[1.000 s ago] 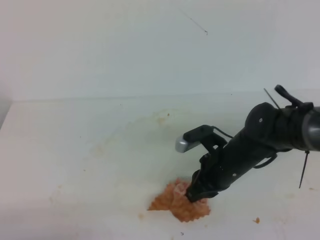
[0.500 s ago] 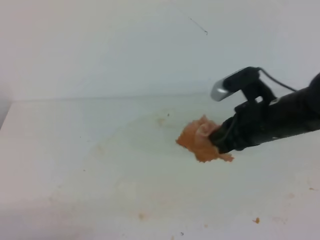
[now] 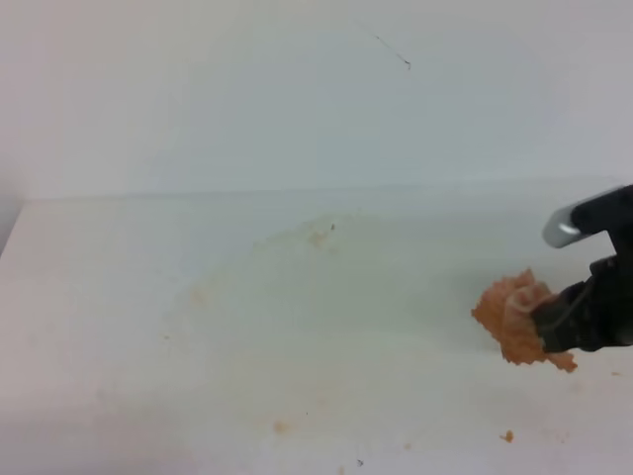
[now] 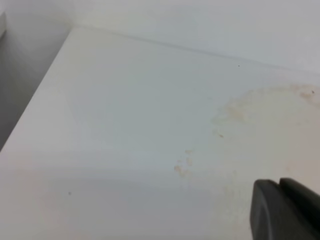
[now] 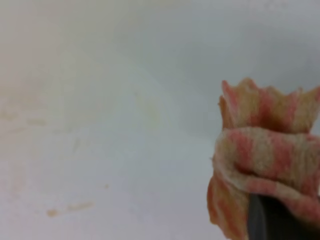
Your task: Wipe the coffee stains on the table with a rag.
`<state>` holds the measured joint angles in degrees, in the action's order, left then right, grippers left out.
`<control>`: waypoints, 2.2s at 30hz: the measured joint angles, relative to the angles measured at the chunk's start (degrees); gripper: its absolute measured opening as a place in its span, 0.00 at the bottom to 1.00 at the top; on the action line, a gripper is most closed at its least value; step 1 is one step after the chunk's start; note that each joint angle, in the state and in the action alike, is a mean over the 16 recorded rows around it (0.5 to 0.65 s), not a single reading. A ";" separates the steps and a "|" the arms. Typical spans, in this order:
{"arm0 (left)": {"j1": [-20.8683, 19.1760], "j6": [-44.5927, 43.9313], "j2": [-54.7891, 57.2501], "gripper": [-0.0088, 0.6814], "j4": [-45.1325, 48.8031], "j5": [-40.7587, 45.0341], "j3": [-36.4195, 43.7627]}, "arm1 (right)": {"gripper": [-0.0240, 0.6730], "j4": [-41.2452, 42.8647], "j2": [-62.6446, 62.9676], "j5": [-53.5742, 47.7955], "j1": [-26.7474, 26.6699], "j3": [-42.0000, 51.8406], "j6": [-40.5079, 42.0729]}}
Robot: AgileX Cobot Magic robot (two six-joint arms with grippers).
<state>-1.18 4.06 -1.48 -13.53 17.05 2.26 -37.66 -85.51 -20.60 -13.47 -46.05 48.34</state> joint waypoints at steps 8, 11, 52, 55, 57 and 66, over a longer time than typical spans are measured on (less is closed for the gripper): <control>0.00 0.00 0.00 0.01 0.00 0.00 0.00 | 0.36 -0.66 -0.75 2.28 0.25 2.09 -0.24; 0.00 0.00 0.00 0.01 0.00 0.00 0.00 | 0.47 -1.10 -0.52 2.69 0.25 2.06 -0.34; 0.00 0.00 0.00 0.01 0.00 0.00 0.00 | 0.03 1.17 41.16 0.72 0.12 8.93 -0.20; 0.00 0.00 0.00 0.01 0.00 0.00 0.00 | 0.03 1.09 47.79 0.73 0.16 13.18 -0.20; 0.00 0.00 0.00 0.01 0.00 0.00 0.00 | 0.03 1.01 52.76 0.75 0.36 16.47 -0.20; 0.00 0.00 0.00 0.01 0.00 0.00 0.00 | 0.03 0.74 73.54 1.75 3.15 32.32 -0.17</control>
<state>-1.18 4.06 -1.48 -13.53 17.05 2.26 -36.92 -11.97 -18.85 -10.32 -13.73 48.17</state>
